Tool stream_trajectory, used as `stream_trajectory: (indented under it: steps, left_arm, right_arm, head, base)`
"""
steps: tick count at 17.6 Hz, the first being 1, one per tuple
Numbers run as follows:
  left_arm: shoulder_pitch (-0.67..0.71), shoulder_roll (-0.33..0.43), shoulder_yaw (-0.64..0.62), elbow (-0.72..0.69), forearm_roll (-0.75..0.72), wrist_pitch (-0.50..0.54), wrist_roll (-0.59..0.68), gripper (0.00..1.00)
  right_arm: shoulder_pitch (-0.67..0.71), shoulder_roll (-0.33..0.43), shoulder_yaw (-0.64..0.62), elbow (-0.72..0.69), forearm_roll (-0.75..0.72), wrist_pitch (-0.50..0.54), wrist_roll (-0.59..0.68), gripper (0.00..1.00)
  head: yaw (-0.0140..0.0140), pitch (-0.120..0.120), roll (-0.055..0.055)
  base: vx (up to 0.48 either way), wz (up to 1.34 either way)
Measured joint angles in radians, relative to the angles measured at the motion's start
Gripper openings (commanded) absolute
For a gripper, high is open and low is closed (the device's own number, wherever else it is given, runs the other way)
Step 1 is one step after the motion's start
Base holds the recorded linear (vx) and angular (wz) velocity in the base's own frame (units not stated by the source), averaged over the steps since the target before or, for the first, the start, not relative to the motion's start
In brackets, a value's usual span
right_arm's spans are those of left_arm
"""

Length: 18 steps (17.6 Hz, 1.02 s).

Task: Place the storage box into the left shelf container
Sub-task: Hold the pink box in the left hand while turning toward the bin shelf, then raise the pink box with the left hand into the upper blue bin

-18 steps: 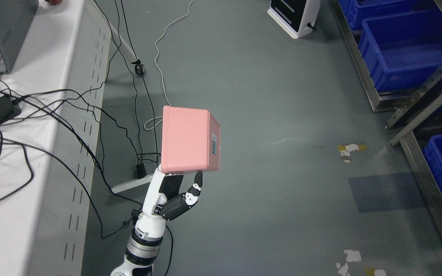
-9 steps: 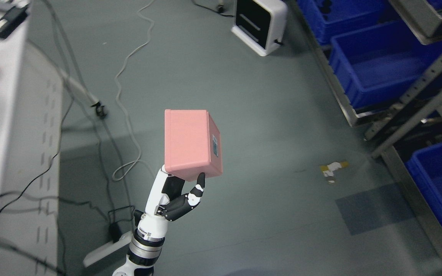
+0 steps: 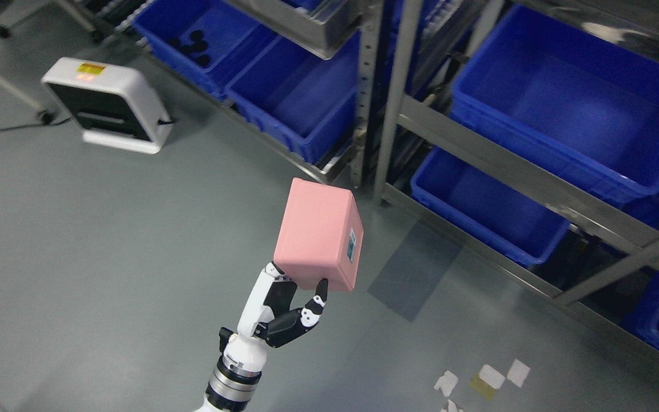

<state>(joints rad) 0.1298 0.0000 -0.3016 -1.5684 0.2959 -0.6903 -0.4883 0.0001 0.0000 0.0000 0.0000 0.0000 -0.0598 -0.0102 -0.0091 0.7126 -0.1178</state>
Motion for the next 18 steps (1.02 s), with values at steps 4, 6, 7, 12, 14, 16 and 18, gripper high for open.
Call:
stream_trajectory:
  steps: [4, 6, 7, 12, 14, 16, 18]
  left_arm:
    - [0.017, 0.000, -0.046, 0.028, -0.033, 0.002, -0.024, 0.05]
    - [0.024, 0.000, -0.071, 0.042, -0.052, 0.003, -0.028, 0.05]
    - [0.025, 0.000, -0.079, 0.047, -0.058, 0.003, -0.030, 0.05]
    - [0.004, 0.000, -0.066, 0.067, -0.075, -0.002, -0.031, 0.05]
    - [-0.019, 0.000, -0.039, 0.073, -0.078, -0.002, -0.031, 0.05]
    - [-0.054, 0.000, -0.003, 0.078, -0.081, 0.032, -0.030, 0.05]
    - [-0.096, 0.000, 0.043, 0.090, -0.083, 0.093, -0.025, 0.05]
  right_arm:
    - [0.000, 0.000, 0.000, 0.000, 0.000, -0.002, -0.002, 1.00]
    - [0.000, 0.000, 0.000, 0.000, 0.000, -0.003, -0.002, 1.00]
    - [0.000, 0.000, 0.000, 0.000, 0.000, -0.003, -0.002, 1.00]
    - [0.000, 0.000, 0.000, 0.000, 0.000, -0.004, -0.003, 1.00]
    - [0.000, 0.000, 0.000, 0.000, 0.000, -0.004, -0.003, 1.00]
    - [0.000, 0.000, 0.000, 0.000, 0.000, -0.005, -0.003, 1.00]
    - [0.000, 0.000, 0.000, 0.000, 0.000, -0.005, -0.003, 1.00]
  head:
    - [0.0000, 0.000, 0.000]
    - [0.0000, 0.000, 0.000]
    - [0.0000, 0.000, 0.000]
    - [0.0000, 0.000, 0.000]
    - [0.0000, 0.000, 0.000]
    - [0.0000, 0.000, 0.000]
    - [0.0000, 0.000, 0.000]
  base:
    - [0.231, -0.87]
    - [0.216, -0.81]
    - [0.184, -0.67]
    - [0.196, -0.62]
    - [0.161, -0.40]
    - [0.149, -0.33]
    - [0.121, -0.29]
